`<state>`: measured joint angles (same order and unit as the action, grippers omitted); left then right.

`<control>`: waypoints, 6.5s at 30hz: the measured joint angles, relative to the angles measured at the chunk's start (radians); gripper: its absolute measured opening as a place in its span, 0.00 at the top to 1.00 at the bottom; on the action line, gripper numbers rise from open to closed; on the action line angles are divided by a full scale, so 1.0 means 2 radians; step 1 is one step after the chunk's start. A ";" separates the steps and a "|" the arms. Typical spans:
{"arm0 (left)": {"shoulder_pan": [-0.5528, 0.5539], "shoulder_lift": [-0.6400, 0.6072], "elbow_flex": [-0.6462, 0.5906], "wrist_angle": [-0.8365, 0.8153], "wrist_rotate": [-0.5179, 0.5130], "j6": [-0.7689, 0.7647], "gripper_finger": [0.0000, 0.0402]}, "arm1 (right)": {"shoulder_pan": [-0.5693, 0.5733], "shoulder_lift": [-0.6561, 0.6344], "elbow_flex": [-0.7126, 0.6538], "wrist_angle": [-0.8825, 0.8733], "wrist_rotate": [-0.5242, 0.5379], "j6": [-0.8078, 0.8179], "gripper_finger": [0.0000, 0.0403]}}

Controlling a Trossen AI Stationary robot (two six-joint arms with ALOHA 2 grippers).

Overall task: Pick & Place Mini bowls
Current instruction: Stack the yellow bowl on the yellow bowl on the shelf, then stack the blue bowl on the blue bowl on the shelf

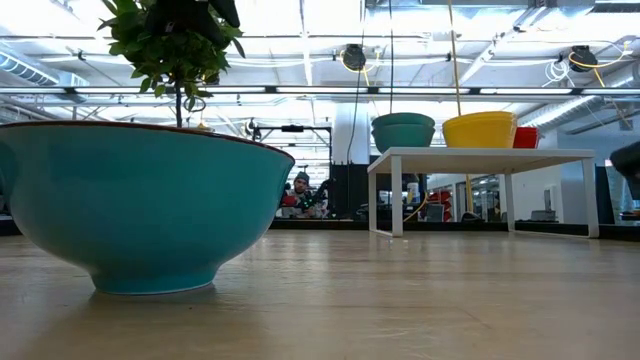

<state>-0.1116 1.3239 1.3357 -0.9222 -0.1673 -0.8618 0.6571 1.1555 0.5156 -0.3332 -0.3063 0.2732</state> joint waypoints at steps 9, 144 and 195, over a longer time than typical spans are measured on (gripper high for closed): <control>0.000 0.000 0.000 0.000 0.000 -0.003 0.62 | 0.000 0.028 0.000 0.028 0.023 -0.012 0.87; -0.155 0.307 -0.003 0.060 0.146 -0.161 0.72 | -0.681 -0.174 0.294 -0.131 0.203 -0.157 0.72; 0.166 0.303 -0.003 0.205 0.046 -0.026 0.89 | -0.532 -0.068 0.294 -0.131 0.060 -0.141 0.72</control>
<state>0.2195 1.9305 1.3300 -0.5113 -0.0754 -0.9145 -0.4075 1.0193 1.1034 -0.5945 -0.1867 -0.0095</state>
